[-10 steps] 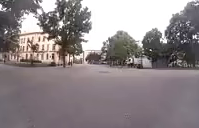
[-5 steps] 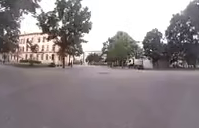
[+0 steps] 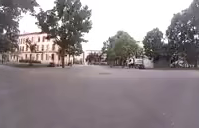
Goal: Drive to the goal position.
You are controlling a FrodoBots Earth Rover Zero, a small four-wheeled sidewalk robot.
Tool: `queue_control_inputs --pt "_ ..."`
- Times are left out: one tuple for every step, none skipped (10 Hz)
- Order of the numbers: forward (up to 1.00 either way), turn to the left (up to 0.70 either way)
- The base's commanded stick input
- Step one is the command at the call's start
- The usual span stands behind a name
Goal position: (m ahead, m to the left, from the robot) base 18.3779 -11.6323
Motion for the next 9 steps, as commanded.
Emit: queue_control_inputs --pt "0.60 0.00" --pt "0.60 0.00" --pt "0.60 0.00" --pt "0.60 0.00" --pt "0.60 0.00" --pt "0.60 0.00" --pt "0.60 0.00" --pt "0.60 0.00" --pt "0.60 0.00"
